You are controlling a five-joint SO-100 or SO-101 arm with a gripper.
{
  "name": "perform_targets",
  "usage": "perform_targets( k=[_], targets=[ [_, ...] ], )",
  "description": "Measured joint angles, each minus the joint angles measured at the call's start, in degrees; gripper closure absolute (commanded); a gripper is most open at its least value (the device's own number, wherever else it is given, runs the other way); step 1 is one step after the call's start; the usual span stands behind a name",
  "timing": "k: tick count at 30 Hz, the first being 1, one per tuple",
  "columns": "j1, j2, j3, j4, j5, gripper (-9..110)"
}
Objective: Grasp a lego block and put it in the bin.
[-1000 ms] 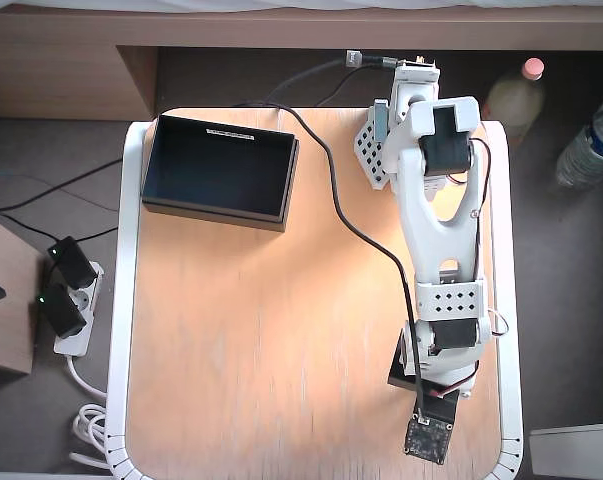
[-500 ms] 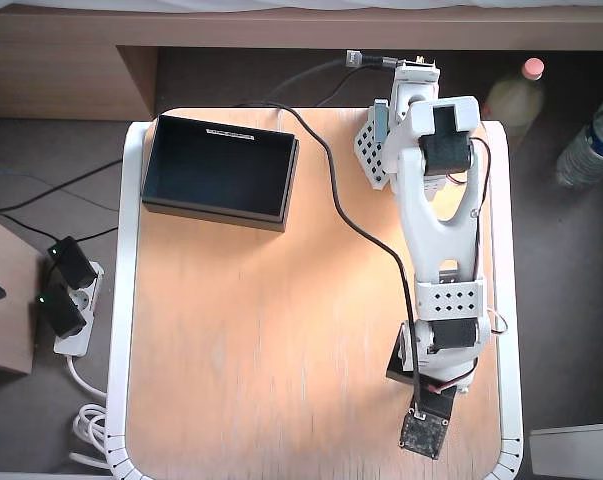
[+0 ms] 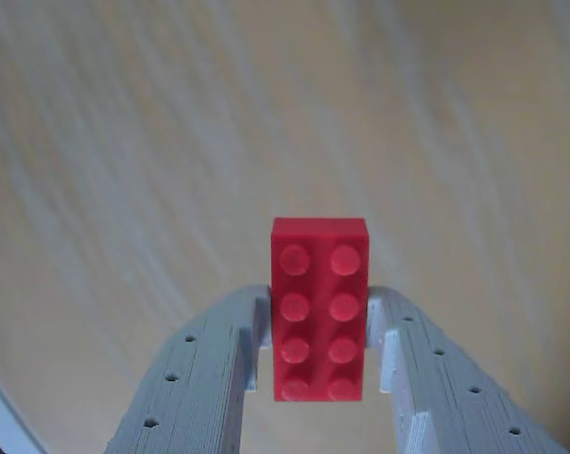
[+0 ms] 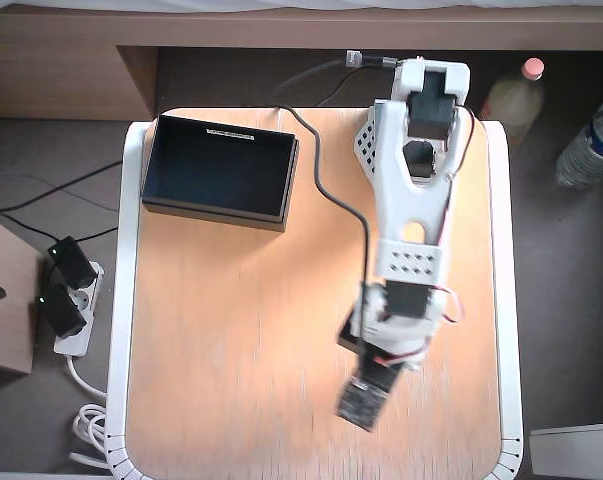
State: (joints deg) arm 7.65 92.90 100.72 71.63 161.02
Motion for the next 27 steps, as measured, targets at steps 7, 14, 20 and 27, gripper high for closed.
perform_targets(
  k=[7,14,20,27],
  targets=[
    [12.0,5.7,-0.6,4.5,4.7,102],
    [25.7,9.1,-2.4,8.1,8.8,102],
    [36.4,9.7,-2.5,9.9,10.9,102],
    [46.8,9.7,-2.5,9.9,12.5,102]
  ],
)
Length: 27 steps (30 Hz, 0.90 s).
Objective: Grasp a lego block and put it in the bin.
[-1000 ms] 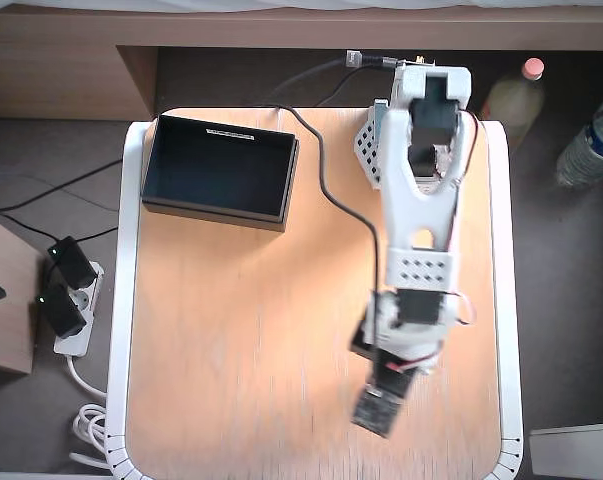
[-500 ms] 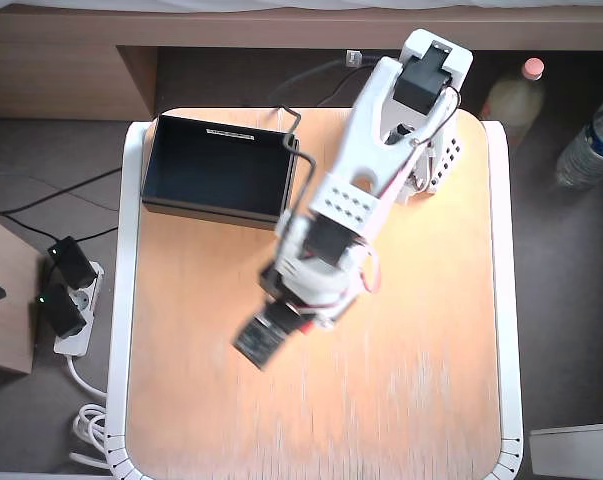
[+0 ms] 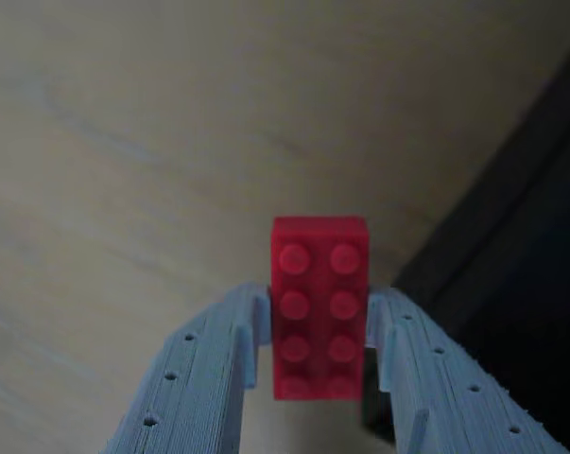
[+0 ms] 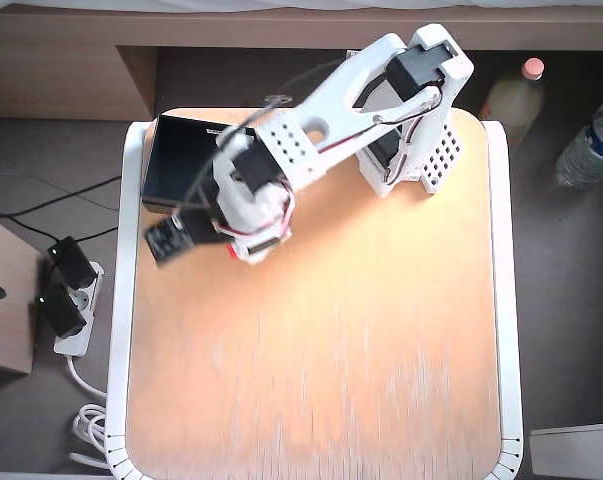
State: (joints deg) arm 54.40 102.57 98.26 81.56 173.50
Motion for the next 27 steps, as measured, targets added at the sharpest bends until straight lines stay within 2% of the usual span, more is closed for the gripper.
perform_targets(
  k=[27],
  targets=[
    [23.4,0.0,0.0,0.0,6.7,101]
  ],
)
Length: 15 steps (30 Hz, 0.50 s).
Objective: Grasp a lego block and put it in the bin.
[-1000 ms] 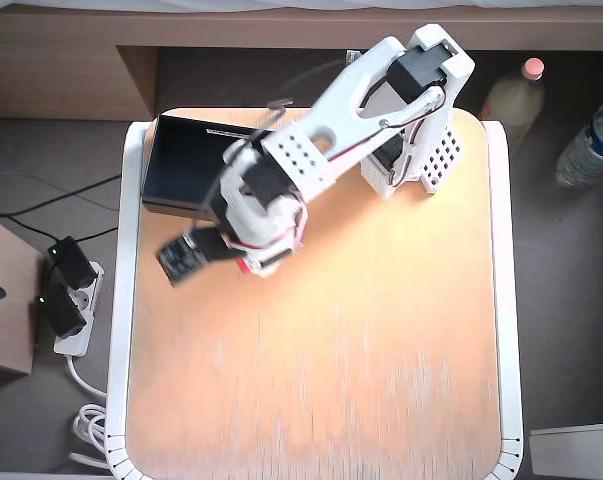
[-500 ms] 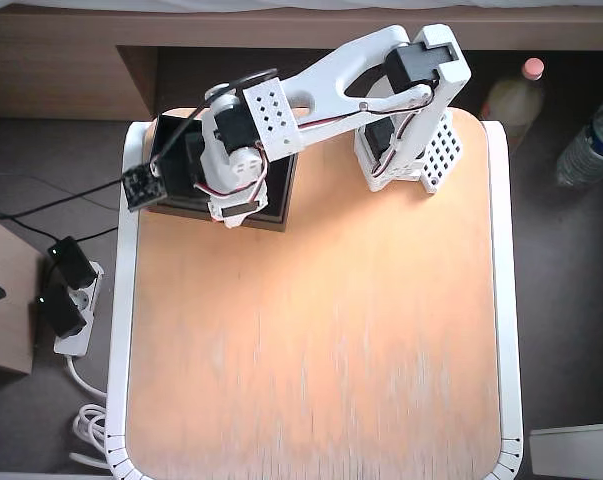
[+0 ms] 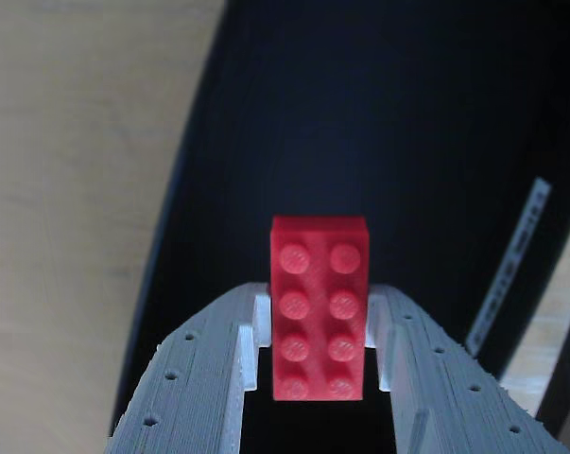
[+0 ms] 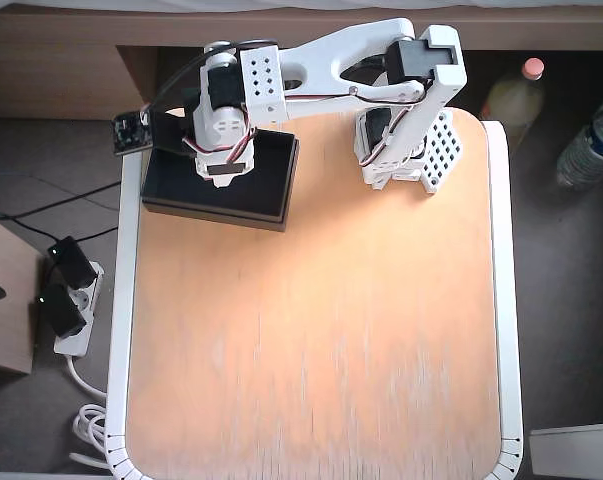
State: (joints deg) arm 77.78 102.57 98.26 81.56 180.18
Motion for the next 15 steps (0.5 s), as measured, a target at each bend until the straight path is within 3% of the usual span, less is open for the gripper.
perform_targets(
  k=[15],
  targets=[
    [1.9,-5.9,0.0,-4.9,0.4,101]
  ],
)
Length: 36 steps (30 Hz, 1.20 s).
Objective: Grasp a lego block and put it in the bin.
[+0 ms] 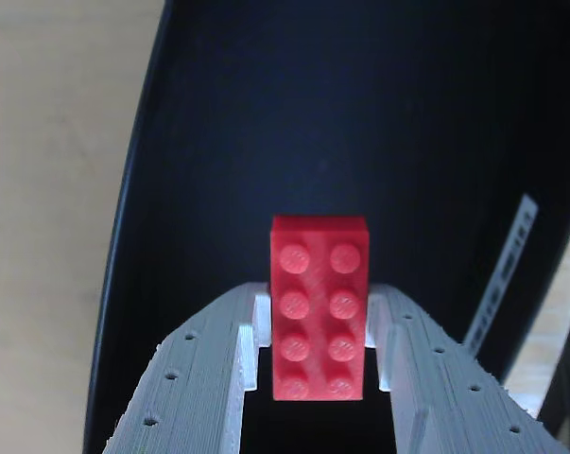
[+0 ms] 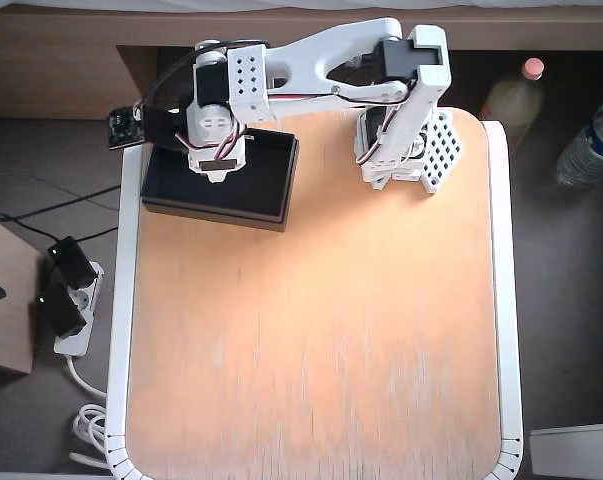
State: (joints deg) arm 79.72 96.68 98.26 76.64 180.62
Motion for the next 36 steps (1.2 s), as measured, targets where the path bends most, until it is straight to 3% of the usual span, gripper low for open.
perform_targets(
  k=[7,15,26,36],
  targets=[
    [0.0,-0.9,0.0,-2.0,-0.7,101],
    [0.3,-0.9,0.0,-2.5,1.0,87],
    [0.9,0.0,0.0,-3.8,1.0,87],
    [-5.4,12.5,0.0,-4.7,-4.2,87]
  ],
)
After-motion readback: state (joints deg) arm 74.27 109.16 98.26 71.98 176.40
